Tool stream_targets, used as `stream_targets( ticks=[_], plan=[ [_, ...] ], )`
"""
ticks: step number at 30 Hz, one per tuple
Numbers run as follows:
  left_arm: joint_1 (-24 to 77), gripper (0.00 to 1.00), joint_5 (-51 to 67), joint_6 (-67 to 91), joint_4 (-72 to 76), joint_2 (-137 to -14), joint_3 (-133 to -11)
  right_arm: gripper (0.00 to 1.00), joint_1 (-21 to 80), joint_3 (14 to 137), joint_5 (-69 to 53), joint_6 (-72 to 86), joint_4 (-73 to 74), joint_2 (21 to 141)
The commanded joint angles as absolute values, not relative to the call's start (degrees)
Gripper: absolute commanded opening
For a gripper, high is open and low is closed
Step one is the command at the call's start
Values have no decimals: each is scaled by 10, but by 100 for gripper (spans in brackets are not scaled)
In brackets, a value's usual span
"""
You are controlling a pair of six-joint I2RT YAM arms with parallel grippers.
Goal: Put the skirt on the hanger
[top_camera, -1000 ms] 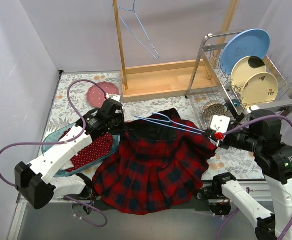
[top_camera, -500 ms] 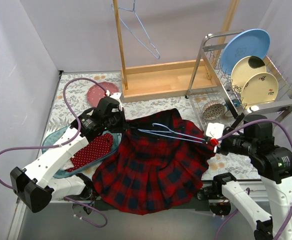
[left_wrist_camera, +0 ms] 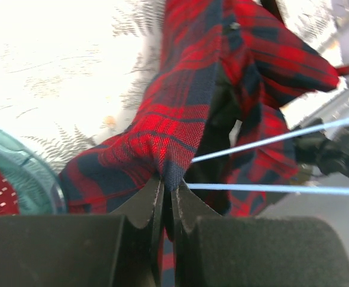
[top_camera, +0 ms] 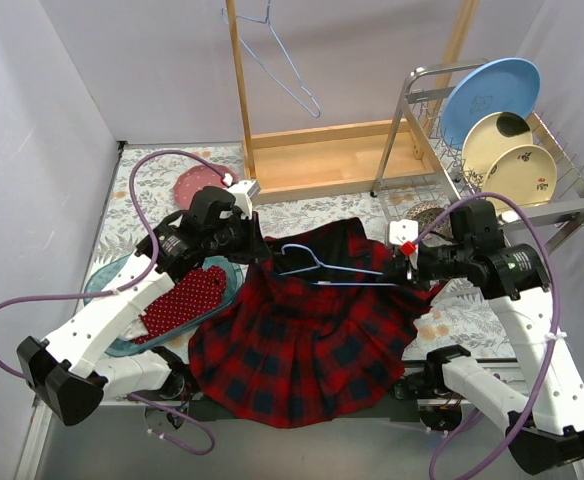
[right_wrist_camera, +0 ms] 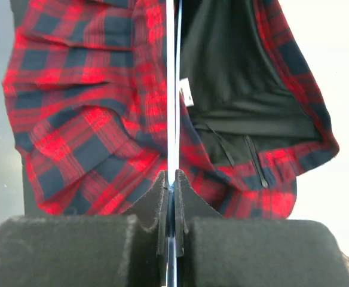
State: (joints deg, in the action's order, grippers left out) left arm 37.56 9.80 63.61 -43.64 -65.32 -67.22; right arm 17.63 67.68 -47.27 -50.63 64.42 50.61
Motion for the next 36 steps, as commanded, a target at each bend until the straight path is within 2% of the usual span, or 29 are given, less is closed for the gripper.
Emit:
stream_targets(
  ticks=[1,6,9,13,14,16,17,18,28,36],
  plan=[
    [372,0,172,625,-396,-607,-677,1,174,671,-554,-458,560,522],
    [372,1,205,629,-389,-590,-656,1,182,656,-583,-423,505,555],
    [372,7,221,631,-382,-595,-650,1,192,650,-607,-417,498,583],
    [372,33,226,626,-386,-588,-644,1,195,636,-610,-375,443,595],
    [371,48,225,624,-388,-584,-643,1,196,629,-608,-366,429,593],
    [372,60,225,610,-395,-567,-640,1,198,627,-605,-350,411,595],
    [372,69,225,601,-399,-561,-640,1,199,626,-604,-343,402,598],
    [372,72,222,595,-402,-547,-640,1,200,626,-604,-343,400,601],
    [372,80,154,405,-415,-443,-600,1,209,613,-608,-332,369,627],
    [373,83,214,327,-392,-410,-518,1,209,614,-629,-337,366,620]
  ],
)
